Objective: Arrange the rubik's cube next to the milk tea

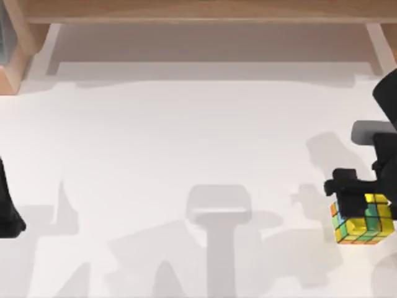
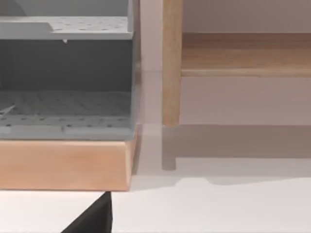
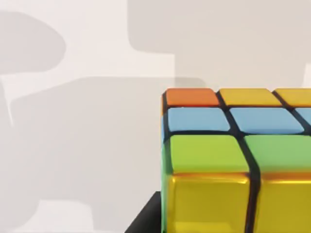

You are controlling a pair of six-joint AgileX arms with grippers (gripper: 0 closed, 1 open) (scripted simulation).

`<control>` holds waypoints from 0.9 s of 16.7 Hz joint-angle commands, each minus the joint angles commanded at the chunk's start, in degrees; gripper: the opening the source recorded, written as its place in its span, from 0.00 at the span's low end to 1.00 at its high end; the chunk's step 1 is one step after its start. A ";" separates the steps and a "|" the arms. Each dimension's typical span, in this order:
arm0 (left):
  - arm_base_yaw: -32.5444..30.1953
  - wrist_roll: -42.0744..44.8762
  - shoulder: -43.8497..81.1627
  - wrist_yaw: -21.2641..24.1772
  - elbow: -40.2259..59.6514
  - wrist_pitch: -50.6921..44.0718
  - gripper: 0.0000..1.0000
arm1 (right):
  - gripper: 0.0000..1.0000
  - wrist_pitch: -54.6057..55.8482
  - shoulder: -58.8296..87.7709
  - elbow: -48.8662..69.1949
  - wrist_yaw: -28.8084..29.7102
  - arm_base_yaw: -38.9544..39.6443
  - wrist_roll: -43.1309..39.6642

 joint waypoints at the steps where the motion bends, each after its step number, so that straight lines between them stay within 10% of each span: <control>1: 0.00 0.00 0.00 0.00 0.00 0.00 1.00 | 0.00 -0.75 -0.25 -0.93 0.82 0.05 0.21; 11: 0.00 0.00 0.00 0.00 0.00 0.00 1.00 | 0.00 -2.62 0.76 -5.32 3.83 0.40 1.02; 15: 0.00 0.00 0.00 0.00 0.00 0.00 1.00 | 0.30 -2.62 0.76 -5.32 3.83 0.40 1.02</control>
